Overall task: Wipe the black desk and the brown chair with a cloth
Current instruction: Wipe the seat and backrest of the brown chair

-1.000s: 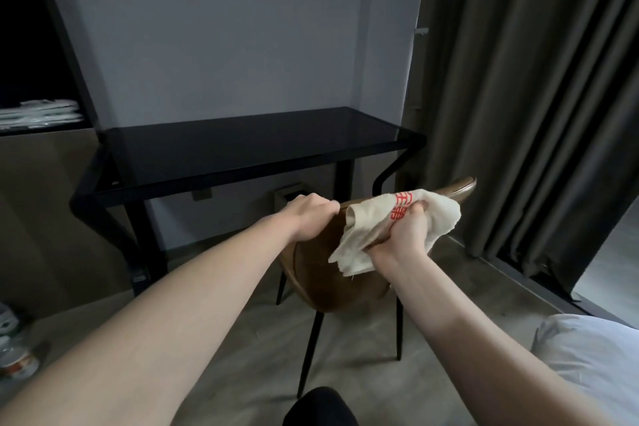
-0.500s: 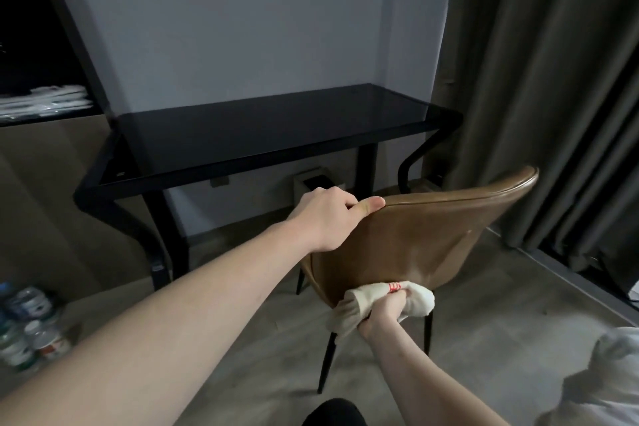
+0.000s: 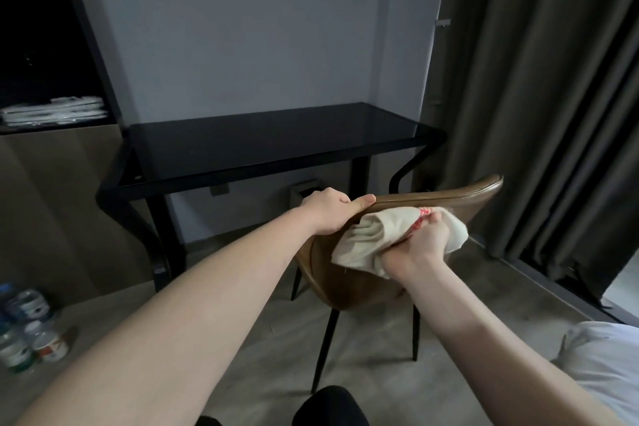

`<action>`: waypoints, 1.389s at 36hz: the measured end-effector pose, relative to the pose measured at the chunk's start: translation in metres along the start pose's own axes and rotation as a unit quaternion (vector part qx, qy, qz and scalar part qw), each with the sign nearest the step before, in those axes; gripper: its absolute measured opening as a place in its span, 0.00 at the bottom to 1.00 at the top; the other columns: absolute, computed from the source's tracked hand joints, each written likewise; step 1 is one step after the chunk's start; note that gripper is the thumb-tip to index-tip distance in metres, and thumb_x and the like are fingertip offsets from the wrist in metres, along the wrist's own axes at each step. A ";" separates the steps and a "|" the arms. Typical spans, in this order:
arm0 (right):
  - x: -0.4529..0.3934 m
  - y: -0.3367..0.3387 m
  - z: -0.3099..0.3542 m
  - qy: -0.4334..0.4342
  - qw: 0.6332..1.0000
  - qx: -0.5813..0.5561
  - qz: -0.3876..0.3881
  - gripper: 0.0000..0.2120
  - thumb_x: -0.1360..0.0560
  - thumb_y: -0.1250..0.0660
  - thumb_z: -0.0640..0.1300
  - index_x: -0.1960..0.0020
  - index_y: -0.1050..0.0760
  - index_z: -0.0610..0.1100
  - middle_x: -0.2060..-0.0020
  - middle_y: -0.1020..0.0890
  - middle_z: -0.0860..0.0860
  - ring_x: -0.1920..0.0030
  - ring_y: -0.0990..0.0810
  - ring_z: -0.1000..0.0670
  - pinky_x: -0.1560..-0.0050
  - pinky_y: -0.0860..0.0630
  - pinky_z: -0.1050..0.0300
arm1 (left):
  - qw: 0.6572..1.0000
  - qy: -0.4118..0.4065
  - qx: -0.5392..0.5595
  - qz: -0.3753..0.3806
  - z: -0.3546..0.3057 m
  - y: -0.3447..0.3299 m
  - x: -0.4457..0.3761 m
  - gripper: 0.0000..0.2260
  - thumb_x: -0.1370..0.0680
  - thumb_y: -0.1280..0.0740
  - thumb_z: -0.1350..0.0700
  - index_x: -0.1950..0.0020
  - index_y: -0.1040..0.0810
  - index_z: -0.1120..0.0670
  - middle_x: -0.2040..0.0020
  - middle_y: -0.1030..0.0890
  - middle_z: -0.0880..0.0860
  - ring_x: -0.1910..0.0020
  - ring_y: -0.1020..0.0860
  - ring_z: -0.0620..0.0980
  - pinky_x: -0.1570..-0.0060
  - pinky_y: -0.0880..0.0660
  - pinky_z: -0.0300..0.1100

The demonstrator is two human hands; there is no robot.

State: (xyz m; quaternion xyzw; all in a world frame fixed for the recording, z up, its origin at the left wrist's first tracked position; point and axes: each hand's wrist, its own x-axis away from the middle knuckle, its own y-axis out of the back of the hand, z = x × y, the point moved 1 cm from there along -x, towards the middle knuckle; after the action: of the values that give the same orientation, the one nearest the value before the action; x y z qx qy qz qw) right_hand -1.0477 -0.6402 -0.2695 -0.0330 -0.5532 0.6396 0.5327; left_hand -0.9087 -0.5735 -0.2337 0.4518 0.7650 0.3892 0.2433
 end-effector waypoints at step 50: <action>-0.021 0.007 0.032 0.040 0.998 0.055 0.009 0.30 0.25 0.34 0.64 0.34 0.24 0.42 0.42 0.18 0.39 0.43 0.19 0.34 0.36 0.26 0.34 | 0.999 -0.014 -0.032 -0.018 0.001 -0.004 -0.002 0.29 0.23 0.47 0.27 0.68 0.37 0.52 0.70 0.30 0.50 0.66 0.27 0.49 0.63 0.34 0.44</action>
State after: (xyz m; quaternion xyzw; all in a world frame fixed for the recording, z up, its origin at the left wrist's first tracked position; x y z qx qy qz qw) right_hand -1.0633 -0.6751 -0.2744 -0.0342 -0.4952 0.6718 0.5498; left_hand -0.9091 -0.5761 -0.2380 0.4351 0.7567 0.4027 0.2756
